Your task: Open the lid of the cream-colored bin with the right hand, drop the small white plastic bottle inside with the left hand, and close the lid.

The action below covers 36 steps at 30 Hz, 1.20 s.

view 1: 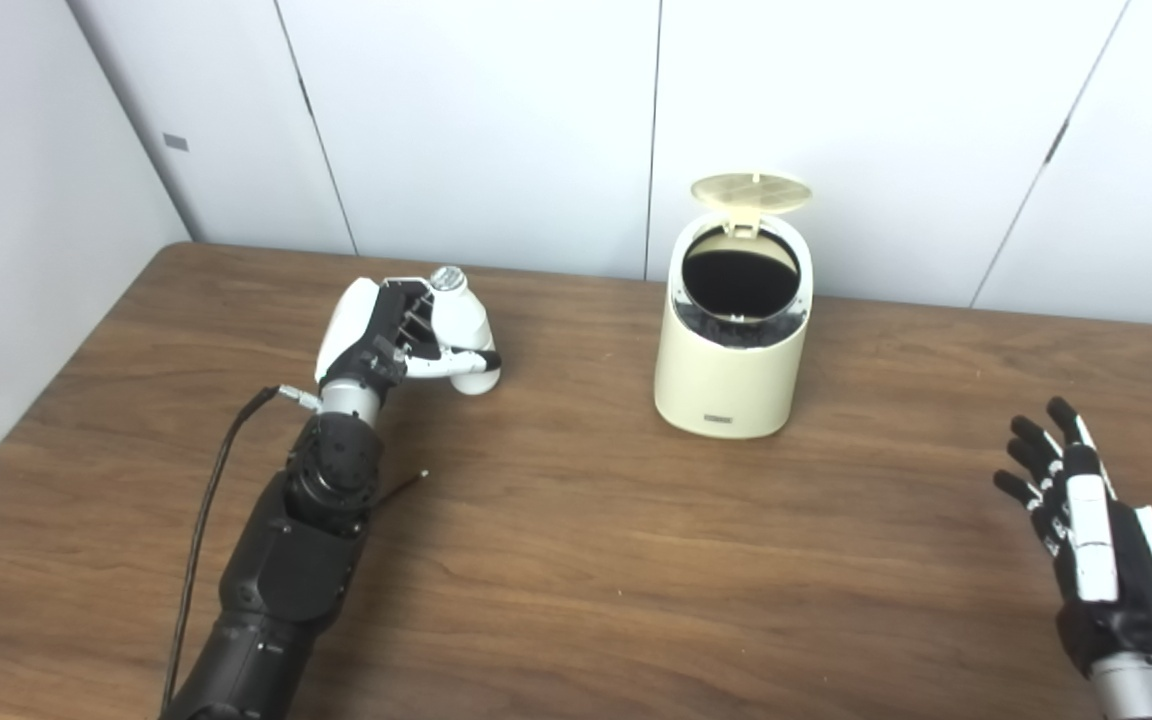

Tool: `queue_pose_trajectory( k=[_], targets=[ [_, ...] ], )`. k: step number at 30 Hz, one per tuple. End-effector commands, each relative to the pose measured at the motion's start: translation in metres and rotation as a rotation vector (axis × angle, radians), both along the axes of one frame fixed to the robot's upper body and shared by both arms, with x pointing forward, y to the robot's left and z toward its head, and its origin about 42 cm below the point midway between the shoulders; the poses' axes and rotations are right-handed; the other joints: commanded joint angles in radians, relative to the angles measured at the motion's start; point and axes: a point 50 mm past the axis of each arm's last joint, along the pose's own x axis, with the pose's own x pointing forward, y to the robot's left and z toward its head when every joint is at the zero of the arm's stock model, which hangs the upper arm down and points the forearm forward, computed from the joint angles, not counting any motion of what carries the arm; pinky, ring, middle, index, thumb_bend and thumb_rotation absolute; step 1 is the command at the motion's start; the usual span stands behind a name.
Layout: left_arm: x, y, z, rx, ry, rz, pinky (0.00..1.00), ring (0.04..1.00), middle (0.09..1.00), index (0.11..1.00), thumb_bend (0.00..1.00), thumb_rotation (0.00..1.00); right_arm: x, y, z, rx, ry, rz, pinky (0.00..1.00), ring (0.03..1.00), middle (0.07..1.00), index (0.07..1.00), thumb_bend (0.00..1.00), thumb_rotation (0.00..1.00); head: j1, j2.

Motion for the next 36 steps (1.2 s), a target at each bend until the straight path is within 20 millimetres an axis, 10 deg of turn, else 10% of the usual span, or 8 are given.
queue_pose_trajectory(
  k=[1, 36],
  targets=[
    [0.011, 0.0, 0.029, 0.018, -0.115, -0.017, 0.41, 0.445, 0.514, 0.465, 0.5, 0.0, 0.006, 0.001, 0.018, 0.007, -0.09, 0.005, 0.84, 0.921, 0.911, 0.968, 0.63, 1.0, -0.002, 0.001],
    [-0.042, -0.13, 0.15, 0.036, -0.635, -0.287, 0.27, 0.375, 0.503, 0.516, 0.5, 0.0, 0.018, 0.011, -0.026, -0.056, -0.039, 0.016, 0.87, 0.919, 0.91, 0.977, 0.67, 1.0, -0.167, -0.086]
  ],
)
